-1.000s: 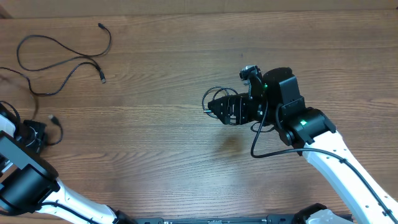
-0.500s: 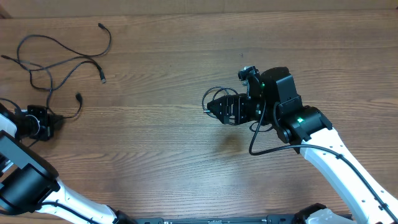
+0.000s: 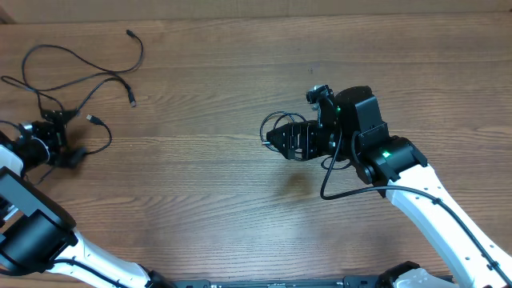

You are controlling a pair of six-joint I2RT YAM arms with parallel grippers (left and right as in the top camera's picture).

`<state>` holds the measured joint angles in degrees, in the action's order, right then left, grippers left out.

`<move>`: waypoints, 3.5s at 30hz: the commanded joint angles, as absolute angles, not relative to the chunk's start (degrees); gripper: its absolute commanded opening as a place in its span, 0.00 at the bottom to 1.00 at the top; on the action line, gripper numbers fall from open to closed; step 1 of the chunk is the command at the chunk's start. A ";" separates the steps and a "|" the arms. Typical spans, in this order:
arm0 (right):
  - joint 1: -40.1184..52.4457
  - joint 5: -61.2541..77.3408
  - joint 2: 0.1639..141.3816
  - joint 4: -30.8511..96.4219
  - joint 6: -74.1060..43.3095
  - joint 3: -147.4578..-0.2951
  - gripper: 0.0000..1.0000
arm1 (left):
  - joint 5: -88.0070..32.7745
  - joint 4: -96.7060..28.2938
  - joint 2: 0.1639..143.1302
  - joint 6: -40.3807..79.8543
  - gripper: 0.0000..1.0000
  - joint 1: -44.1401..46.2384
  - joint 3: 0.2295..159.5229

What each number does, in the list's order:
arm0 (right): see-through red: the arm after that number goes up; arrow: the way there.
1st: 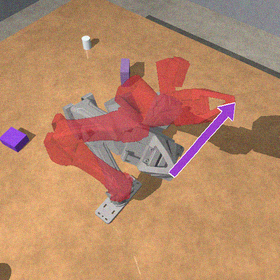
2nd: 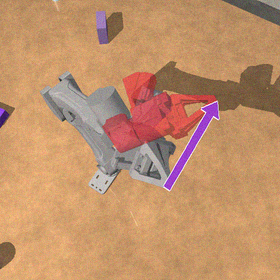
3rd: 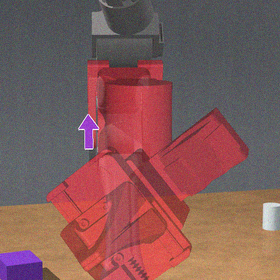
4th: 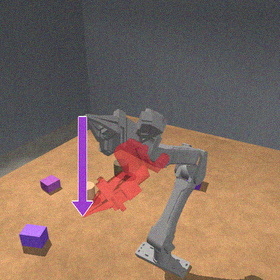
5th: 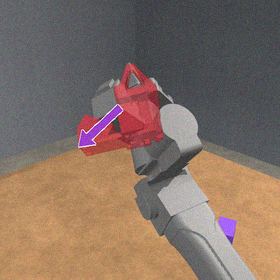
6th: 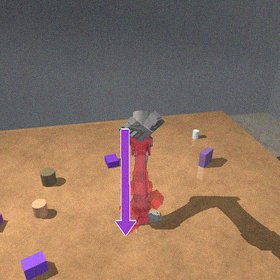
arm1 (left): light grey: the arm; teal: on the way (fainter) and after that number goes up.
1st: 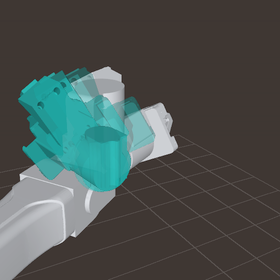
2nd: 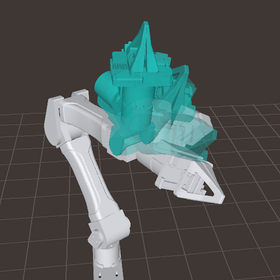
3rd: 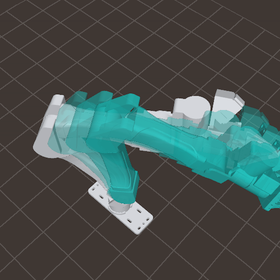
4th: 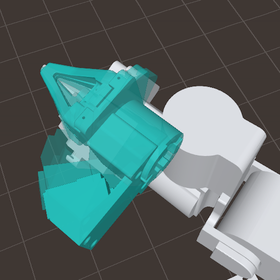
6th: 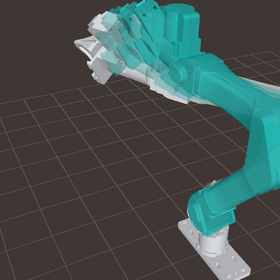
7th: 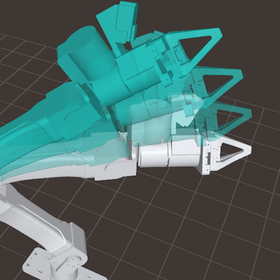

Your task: Untangle cables

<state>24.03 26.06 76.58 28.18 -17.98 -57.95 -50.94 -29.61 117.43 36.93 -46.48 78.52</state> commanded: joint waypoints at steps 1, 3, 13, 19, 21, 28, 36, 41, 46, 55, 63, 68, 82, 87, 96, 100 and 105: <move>24.05 25.76 76.58 28.21 -17.76 -58.89 1.00 | -58.46 -27.16 117.38 35.59 1.00 -46.13 80.40; 24.05 25.74 76.58 28.18 -17.76 -58.89 1.00 | -55.20 -27.14 117.38 35.57 1.00 -46.04 81.17; 24.05 25.74 76.58 29.06 -17.76 -58.89 1.00 | -28.08 -21.96 117.38 35.73 1.00 -44.64 81.25; 24.05 25.71 76.58 28.80 -17.76 -58.89 1.00 | -21.91 -13.04 117.38 31.27 0.98 -40.10 83.18; 24.05 25.69 76.60 28.40 -17.76 -58.89 1.00 | -17.58 -13.96 117.38 30.70 1.00 -38.09 85.62; 24.05 25.69 76.60 27.77 -17.78 -58.89 1.00 | -2.31 -20.82 117.43 25.47 1.00 -34.37 96.40; 24.05 25.69 76.60 27.77 -17.76 -58.89 1.00 | 1.61 -24.36 118.80 23.05 1.00 -36.58 97.27; 24.05 25.71 76.60 27.81 -17.78 -58.89 1.00 | 1.45 -24.49 120.99 22.65 1.00 -37.17 97.30; 24.05 25.69 76.60 28.18 -17.76 -58.89 1.00 | -3.01 -21.82 124.22 22.28 1.00 -37.58 97.76; 24.05 25.69 76.60 28.08 -17.78 -58.89 1.00 | -1.56 -19.20 125.32 16.47 0.70 -37.58 98.74; 24.05 25.71 76.60 28.03 -17.78 -58.89 1.00 | 0.60 -17.08 125.38 16.51 0.83 -37.58 98.74; 24.05 25.69 76.60 28.01 -17.78 -58.89 1.00 | -0.84 -13.41 125.47 16.95 0.78 -37.58 98.74; 24.05 25.69 76.60 27.77 -17.78 -58.89 1.00 | -1.56 -11.27 131.26 19.94 0.64 -37.47 98.74; 24.05 25.69 76.60 27.77 -17.78 -58.89 1.00 | -1.58 -11.27 131.24 19.94 0.30 -37.47 98.78; 24.05 25.74 76.60 27.88 -17.98 -58.89 0.99 | -1.50 -15.42 128.51 24.67 0.04 -38.39 98.80; 24.05 25.71 76.60 28.38 -17.96 -58.89 0.99 | -1.52 -16.97 127.00 26.81 0.05 -40.14 98.80; 24.05 25.71 76.60 28.47 -17.96 -58.89 0.99 | -1.56 -19.07 126.26 26.46 0.06 -41.28 98.80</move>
